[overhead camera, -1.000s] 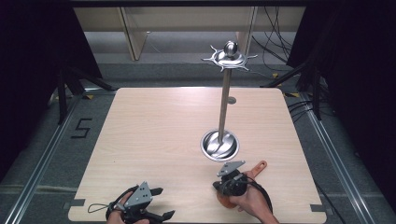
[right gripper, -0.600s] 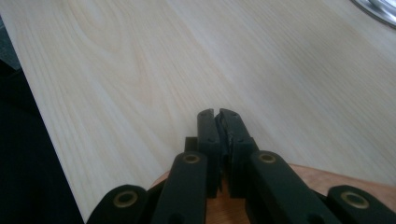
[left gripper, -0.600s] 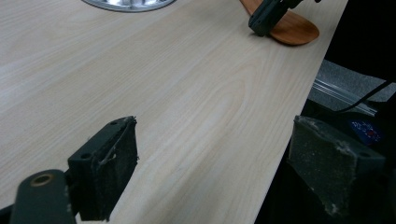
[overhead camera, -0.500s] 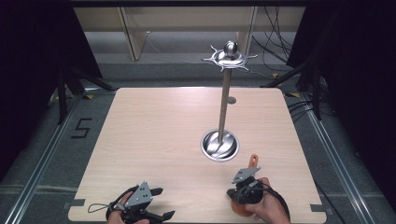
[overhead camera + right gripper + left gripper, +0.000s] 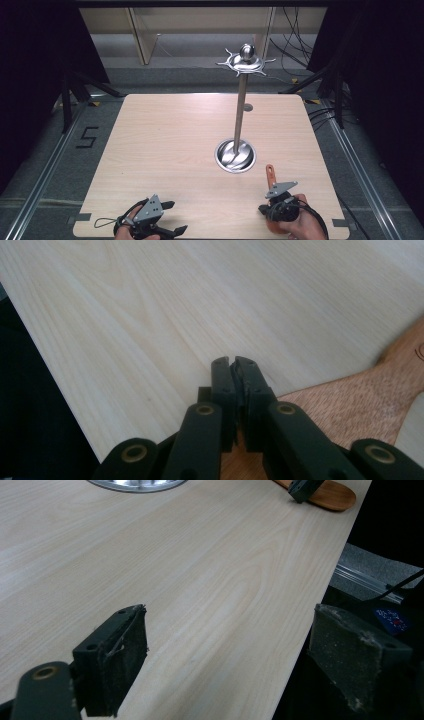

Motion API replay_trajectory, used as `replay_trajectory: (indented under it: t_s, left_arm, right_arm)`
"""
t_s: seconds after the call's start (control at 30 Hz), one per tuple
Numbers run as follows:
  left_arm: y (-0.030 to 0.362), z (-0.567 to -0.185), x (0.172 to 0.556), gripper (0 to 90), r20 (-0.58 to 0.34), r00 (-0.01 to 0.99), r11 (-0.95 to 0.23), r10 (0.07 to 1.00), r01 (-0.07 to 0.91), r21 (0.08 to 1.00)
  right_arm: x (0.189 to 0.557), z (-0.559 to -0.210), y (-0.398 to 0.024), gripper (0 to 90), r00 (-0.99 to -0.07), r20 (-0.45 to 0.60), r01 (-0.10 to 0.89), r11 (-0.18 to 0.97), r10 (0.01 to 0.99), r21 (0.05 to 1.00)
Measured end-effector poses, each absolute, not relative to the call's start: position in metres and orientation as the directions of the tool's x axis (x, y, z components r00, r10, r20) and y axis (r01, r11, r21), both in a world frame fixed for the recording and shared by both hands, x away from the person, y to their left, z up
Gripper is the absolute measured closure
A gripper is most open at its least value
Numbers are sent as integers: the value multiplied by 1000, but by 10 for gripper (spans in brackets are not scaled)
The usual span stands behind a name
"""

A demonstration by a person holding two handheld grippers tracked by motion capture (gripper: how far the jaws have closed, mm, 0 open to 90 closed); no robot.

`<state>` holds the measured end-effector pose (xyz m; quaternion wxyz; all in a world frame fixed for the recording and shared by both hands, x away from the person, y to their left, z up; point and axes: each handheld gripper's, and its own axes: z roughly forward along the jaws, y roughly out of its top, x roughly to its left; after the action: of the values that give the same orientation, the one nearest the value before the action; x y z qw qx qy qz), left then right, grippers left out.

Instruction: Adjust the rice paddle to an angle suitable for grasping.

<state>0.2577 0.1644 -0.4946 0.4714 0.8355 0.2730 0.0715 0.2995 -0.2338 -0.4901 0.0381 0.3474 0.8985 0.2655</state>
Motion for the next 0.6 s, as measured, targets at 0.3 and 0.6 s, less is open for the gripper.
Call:
replay_trajectory:
  t_s: [0.3,0.6]
  left_arm:
    - [165,-494,258,149,-147,832,-420,535,413,808]
    - [164,-495,257,149,-154,830,-408,536,415,813]
  right_arm:
    - [296,-491,-257,879,-720,103,629,582,686,516]
    - [293,-488,-279,870,-692,83,646,564,717,515]
